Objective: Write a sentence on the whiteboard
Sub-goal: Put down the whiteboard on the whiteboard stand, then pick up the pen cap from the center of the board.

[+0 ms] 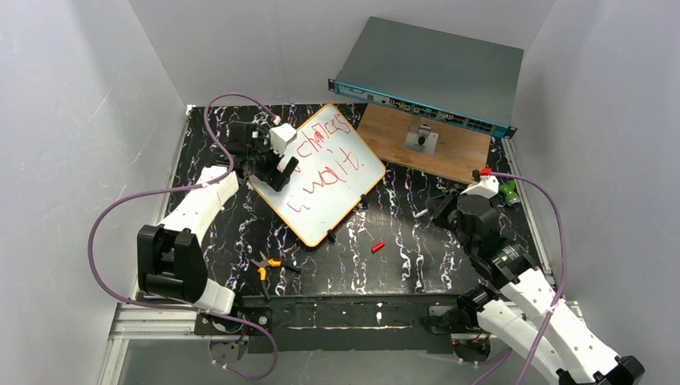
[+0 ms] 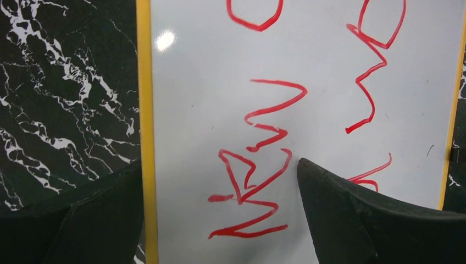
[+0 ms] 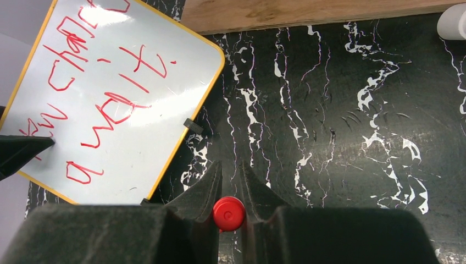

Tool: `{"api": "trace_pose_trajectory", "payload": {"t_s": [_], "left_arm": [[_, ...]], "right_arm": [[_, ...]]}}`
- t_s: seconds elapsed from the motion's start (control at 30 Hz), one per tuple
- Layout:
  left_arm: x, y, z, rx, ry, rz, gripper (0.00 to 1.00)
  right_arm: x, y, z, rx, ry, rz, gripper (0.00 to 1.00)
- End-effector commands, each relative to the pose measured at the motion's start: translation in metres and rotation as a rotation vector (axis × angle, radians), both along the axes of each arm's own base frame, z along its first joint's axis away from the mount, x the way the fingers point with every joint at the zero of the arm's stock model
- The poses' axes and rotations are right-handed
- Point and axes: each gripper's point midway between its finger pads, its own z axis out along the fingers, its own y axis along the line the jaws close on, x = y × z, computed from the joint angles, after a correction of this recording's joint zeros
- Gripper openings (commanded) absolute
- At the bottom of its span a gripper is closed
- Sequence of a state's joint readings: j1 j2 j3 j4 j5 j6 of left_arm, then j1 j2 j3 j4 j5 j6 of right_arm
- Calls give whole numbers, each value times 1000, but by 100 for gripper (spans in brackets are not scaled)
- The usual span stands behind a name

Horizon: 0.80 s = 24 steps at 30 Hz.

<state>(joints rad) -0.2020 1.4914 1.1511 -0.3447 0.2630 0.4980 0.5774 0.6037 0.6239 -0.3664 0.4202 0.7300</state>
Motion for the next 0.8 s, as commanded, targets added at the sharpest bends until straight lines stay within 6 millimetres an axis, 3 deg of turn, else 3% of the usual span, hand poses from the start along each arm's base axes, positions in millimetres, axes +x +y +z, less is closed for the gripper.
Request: {"api": "trace_pose_trajectory", "payload": {"t_s": [0.0, 0.23, 0.4, 0.57, 0.77], "left_arm": [[-4, 16, 33, 39, -42, 71, 98], [5, 20, 48, 33, -78, 122, 98], [16, 54, 79, 89, -157, 352, 98], [1, 73, 112, 75, -214, 490, 98], [-40, 83, 139, 6, -247, 579, 98]], "right_arm": [[7, 1, 10, 18, -43, -17, 1], [9, 3, 13, 24, -50, -17, 1], [8, 1, 16, 19, -57, -18, 1], [9, 1, 17, 20, -59, -20, 1], [13, 3, 23, 13, -69, -18, 1]]}}
